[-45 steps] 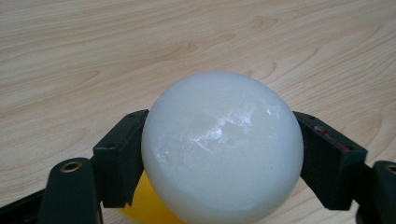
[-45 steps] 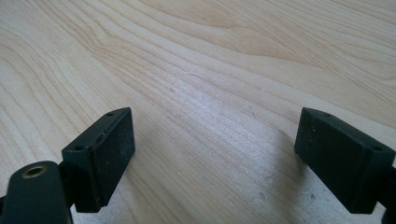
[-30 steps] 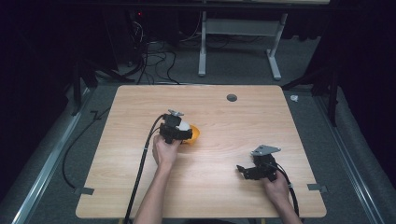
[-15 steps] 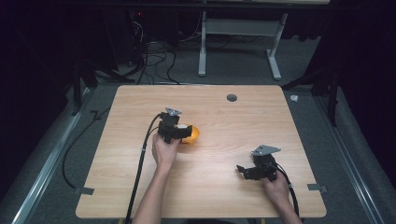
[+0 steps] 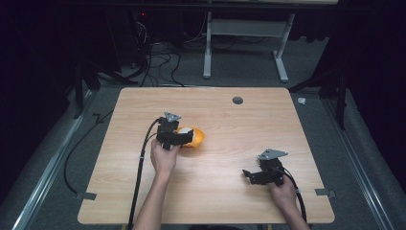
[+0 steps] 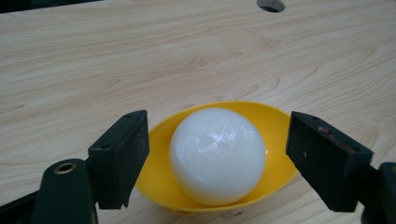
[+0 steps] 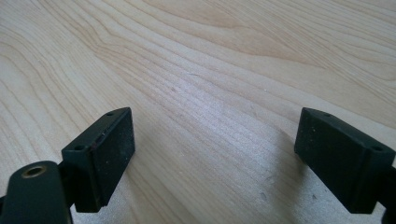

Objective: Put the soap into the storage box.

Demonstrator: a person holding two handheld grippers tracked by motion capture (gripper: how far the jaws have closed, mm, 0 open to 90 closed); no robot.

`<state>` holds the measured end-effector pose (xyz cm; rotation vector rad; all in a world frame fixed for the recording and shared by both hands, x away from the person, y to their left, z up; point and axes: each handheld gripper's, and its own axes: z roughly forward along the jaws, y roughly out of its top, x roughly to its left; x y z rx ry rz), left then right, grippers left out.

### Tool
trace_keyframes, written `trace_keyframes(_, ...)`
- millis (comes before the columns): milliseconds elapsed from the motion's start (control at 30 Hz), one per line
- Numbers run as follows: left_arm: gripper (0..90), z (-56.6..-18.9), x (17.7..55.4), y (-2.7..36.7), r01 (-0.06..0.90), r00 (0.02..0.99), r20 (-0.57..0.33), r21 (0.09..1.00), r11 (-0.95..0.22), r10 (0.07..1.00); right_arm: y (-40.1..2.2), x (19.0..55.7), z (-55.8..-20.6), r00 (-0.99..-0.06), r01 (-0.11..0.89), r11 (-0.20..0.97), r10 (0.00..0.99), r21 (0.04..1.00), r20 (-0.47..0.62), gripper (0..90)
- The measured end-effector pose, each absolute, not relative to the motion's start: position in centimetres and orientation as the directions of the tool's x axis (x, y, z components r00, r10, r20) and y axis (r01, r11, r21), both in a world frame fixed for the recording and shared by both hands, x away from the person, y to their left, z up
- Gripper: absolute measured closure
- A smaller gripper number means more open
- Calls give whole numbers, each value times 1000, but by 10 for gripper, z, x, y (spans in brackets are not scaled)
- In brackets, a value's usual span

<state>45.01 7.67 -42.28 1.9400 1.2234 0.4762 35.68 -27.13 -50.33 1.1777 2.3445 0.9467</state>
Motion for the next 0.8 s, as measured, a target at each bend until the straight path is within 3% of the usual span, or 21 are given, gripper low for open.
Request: trace_keyframes(800, 222, -413, 427, 100, 558, 486, -88, 797, -231, 870, -271, 357, -503, -592, 574, 433, 806, 695, -12, 129)
